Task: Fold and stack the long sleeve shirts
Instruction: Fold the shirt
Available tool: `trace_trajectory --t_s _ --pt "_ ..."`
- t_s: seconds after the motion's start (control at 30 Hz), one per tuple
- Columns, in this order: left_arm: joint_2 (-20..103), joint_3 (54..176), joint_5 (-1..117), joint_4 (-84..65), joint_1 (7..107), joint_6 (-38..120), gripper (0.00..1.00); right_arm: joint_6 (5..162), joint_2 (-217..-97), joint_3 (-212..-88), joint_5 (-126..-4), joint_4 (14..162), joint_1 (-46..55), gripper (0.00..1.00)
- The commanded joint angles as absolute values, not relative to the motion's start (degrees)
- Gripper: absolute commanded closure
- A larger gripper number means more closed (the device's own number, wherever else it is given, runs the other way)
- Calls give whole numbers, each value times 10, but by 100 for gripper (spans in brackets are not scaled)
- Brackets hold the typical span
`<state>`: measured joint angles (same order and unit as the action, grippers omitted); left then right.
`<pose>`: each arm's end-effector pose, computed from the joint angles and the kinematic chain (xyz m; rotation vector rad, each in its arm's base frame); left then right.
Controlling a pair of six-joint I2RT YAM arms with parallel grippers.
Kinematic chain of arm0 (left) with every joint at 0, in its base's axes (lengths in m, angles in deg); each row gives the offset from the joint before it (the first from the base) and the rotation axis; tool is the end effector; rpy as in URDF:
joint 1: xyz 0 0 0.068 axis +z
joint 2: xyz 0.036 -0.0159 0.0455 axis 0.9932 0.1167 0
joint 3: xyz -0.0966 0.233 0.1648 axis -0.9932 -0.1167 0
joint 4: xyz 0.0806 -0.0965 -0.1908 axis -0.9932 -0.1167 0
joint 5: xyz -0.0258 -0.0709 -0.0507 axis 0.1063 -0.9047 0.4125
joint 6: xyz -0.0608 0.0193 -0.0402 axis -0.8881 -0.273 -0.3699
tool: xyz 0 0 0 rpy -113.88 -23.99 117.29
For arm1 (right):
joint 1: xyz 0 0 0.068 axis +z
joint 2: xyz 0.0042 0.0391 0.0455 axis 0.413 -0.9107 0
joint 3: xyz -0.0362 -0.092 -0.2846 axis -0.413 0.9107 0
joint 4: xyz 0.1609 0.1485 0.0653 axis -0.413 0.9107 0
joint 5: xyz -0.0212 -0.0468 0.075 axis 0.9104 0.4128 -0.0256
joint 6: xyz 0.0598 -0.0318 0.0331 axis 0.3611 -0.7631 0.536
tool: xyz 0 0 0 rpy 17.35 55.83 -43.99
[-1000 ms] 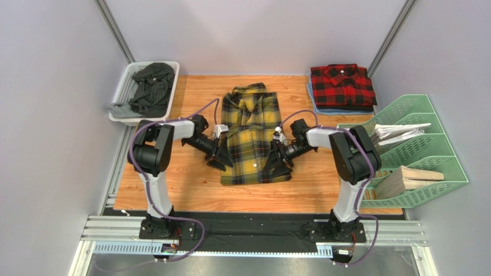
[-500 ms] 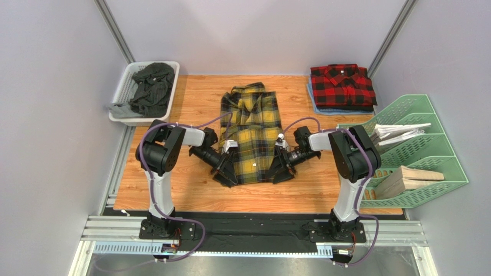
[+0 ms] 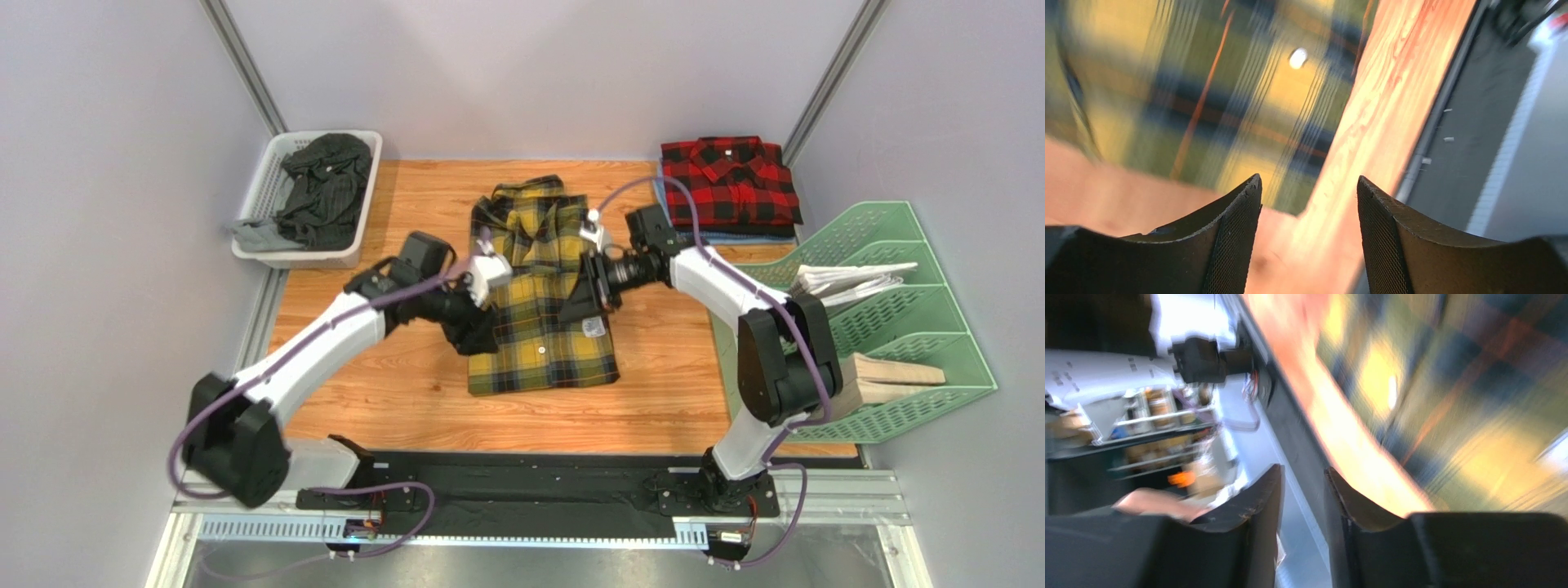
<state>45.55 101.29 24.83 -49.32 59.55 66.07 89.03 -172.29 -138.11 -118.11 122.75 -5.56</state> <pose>0.2092 -0.1378 0.2771 1.0483 2.2828 -0.9958 0.2657 0.1491 0.2445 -0.4436 2.6049 1.6108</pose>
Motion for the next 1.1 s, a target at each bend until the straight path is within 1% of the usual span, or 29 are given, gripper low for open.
trace_trajectory --t_s 0.0,0.03,0.07,0.1,0.13,0.17,0.2,0.33,0.37,0.5,0.57,0.7,0.8,0.83,0.87,0.9,0.93,0.97,1.0,1.03,1.07 --pt "361 921 506 -379 425 795 36 860 -1809 -1499 -1123 1181 -46 67" --pt "351 908 555 -341 396 807 37 854 -1830 -1547 -1120 1183 -45 68" --pt "353 895 578 -321 343 817 37 838 -1852 -1571 -1121 1187 -41 68" --pt "357 878 602 -302 319 835 37 827 -1902 -1605 -1120 1198 -39 69" --pt "376 873 642 -279 299 837 38 818 -1922 -1631 -1119 1215 -37 69" --pt "388 871 654 -270 268 836 38 810 -1941 -1668 -1122 1219 -32 70" --pt "399 872 659 -263 255 833 38 809 -1966 -1678 -1121 1215 -31 70" --pt "462 857 751 -213 181 846 36 798 -2011 -1709 -1114 1206 -22 71" --pt "471 855 756 -202 161 847 35 796 -2019 -1718 -1108 1202 -22 71" --pt "518 853 768 -162 151 847 33 784 -2070 -1751 -1056 1208 -24 72" --pt "536 857 780 -156 149 858 32 795 -2097 -1761 -1051 1222 -27 72" --pt "563 854 797 -144 149 878 33 802 -2098 -1733 -1045 1222 -26 73" --pt "577 854 818 -148 149 884 40 802 -2092 -1716 -1048 1223 -26 73" --pt "577 853 821 -150 149 885 47 802 -2092 -1710 -1048 1222 -25 73" --pt "576 850 822 -150 150 885 51 801 -2090 -1706 -1047 1222 -24 73" --pt "572 850 824 -153 150 886 57 800 -2086 -1704 -1048 1222 -24 73" --pt "571 850 824 -154 150 884 74 802 -2085 -1697 -1047 1223 -23 73" --pt "564 850 824 -157 150 883 83 800 -2083 -1695 -1049 1222 -22 73" --pt "550 850 819 -164 150 882 89 798 -2077 -1691 -1049 1222 -22 73" --pt "540 850 813 -170 150 881 100 796 -2073 -1686 -1049 1222 -21 73" --pt "528 855 805 -178 150 876 100 795 -2070 -1677 -1049 1222 -18 73"
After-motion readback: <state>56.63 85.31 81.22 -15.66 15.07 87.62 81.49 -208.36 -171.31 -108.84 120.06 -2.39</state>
